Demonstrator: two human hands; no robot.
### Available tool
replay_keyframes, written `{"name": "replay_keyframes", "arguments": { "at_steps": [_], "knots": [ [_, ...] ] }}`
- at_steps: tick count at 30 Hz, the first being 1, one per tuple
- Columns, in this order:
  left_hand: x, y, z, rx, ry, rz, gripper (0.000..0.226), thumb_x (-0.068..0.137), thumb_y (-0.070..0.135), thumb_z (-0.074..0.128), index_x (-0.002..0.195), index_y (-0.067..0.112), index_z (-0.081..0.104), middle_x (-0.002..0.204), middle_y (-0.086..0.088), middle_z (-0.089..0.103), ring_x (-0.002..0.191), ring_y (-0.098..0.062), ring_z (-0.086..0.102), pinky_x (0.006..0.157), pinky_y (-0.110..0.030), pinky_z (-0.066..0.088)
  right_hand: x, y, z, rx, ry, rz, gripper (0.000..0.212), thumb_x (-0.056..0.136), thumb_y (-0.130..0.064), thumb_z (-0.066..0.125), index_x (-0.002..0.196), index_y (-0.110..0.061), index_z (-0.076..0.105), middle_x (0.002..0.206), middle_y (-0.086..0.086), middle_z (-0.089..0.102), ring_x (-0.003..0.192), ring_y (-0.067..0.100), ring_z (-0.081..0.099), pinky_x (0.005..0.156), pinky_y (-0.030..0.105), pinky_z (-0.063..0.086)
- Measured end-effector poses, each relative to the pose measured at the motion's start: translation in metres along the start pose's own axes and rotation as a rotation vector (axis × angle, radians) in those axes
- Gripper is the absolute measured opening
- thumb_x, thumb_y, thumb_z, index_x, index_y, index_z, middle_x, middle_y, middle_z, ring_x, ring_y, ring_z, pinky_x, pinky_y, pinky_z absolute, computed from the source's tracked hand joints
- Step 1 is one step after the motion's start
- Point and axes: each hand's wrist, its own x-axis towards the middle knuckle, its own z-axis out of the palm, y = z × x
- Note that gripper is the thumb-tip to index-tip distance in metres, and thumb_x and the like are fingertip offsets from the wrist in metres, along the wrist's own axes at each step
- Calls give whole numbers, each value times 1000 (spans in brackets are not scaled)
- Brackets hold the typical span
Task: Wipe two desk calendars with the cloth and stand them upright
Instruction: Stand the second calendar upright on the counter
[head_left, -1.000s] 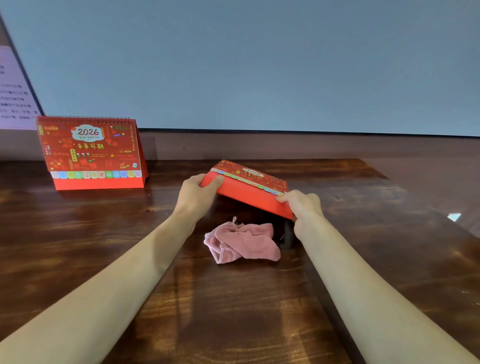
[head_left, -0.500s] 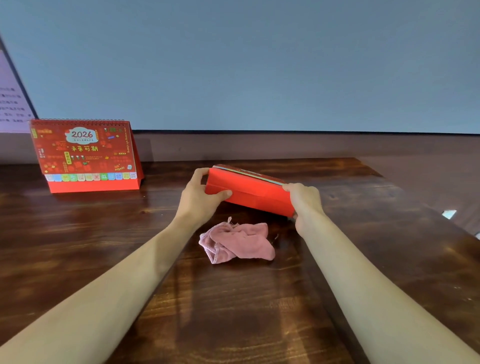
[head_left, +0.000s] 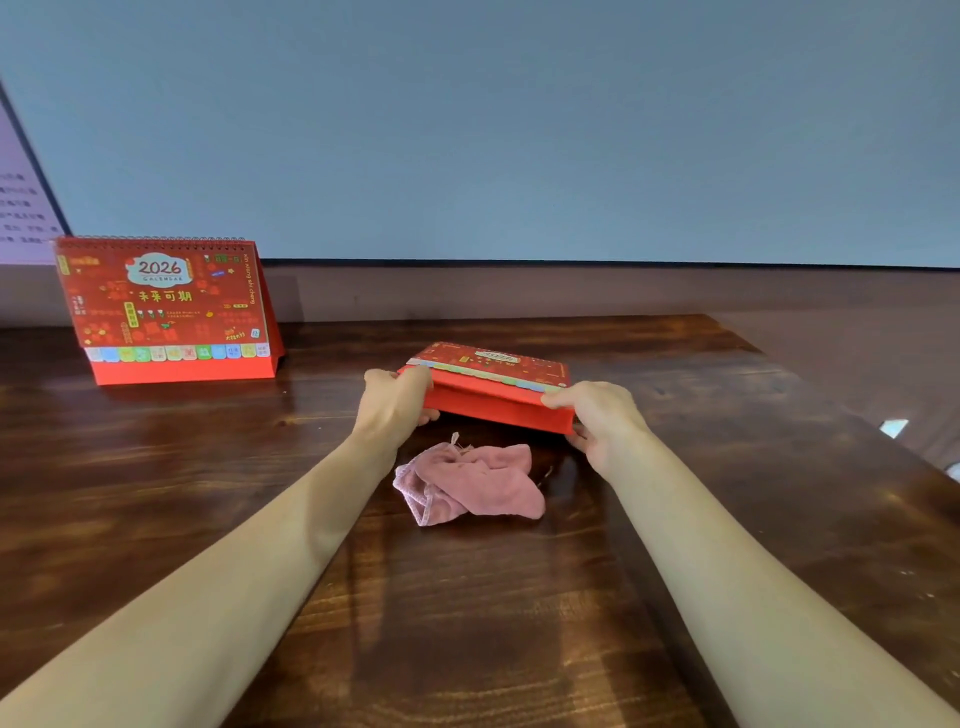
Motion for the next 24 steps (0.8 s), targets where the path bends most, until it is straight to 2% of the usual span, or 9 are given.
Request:
{"name": "replay_keyframes", "arguments": {
  "at_steps": [2, 4, 7, 11, 13, 15, 18, 22, 24],
  "knots": [
    [0, 4, 1, -121, -38, -70, 37, 97, 34, 50, 123, 8, 55, 95, -17, 77, 92, -31, 80, 90, -39, 65, 4, 5, -1, -1, -4, 7, 45, 84, 0, 80, 121, -14, 59, 118, 9, 65, 104, 21, 60, 91, 37, 58],
    [1, 4, 0, -117, -43, -79, 33, 103, 40, 56, 113, 8, 60, 94, -14, 77, 88, -29, 80, 87, -37, 65, 7, 8, 1, 12, -2, 11, 61, 82, 4, 81, 136, -11, 56, 123, 10, 64, 109, 23, 61, 98, 41, 57],
    [6, -5, -2, -65, -78, -46, 28, 100, 24, 73, 115, 1, 68, 86, -12, 77, 72, -19, 72, 74, -30, 62, 10, 13, 2, 14, 7, 15, 84, 79, 6, 83, 151, -14, 44, 134, 13, 60, 122, 29, 59, 103, 48, 55],
    [6, -12, -7, -28, -131, 18, 25, 99, 10, 73, 121, 0, 67, 94, -12, 77, 67, -15, 70, 70, -26, 61, 11, 18, -1, 42, 3, -13, 94, 75, 12, 81, 154, -18, 40, 138, 15, 60, 125, 32, 59, 106, 50, 52],
    [4, -12, -8, 6, -132, 91, 27, 100, 11, 72, 125, 4, 64, 102, -10, 77, 69, -16, 71, 71, -28, 63, 11, 20, -1, 7, 24, -54, 93, 79, 10, 81, 156, -20, 39, 136, 12, 63, 129, 29, 59, 107, 49, 51],
    [1, -8, -7, 48, -102, 182, 31, 100, 13, 73, 128, 10, 59, 106, -7, 76, 70, -17, 73, 74, -31, 65, 10, 21, -2, -42, 30, -109, 82, 84, 5, 80, 153, -21, 45, 125, 4, 68, 128, 24, 61, 103, 46, 52],
    [0, -4, -3, 71, -81, 326, 36, 100, 17, 74, 130, 12, 56, 105, -5, 78, 73, -17, 79, 76, -32, 66, 13, 20, -5, -108, 28, -223, 57, 86, 1, 81, 132, -28, 62, 109, -5, 73, 116, 19, 68, 90, 37, 55],
    [3, -3, 7, 164, -99, 419, 35, 97, 27, 77, 124, 21, 55, 109, 6, 76, 94, -13, 77, 86, -34, 64, 24, 11, -14, -213, 97, -403, 68, 84, 0, 81, 142, -24, 54, 119, -1, 72, 113, 18, 69, 95, 39, 59],
    [4, 0, 15, 248, -120, 449, 35, 96, 27, 79, 120, 24, 54, 108, 16, 70, 98, -5, 72, 83, -24, 59, 31, 2, -20, -274, 125, -468, 65, 88, -8, 81, 143, -26, 52, 126, -2, 68, 116, 16, 66, 93, 36, 57]
  ]
}}
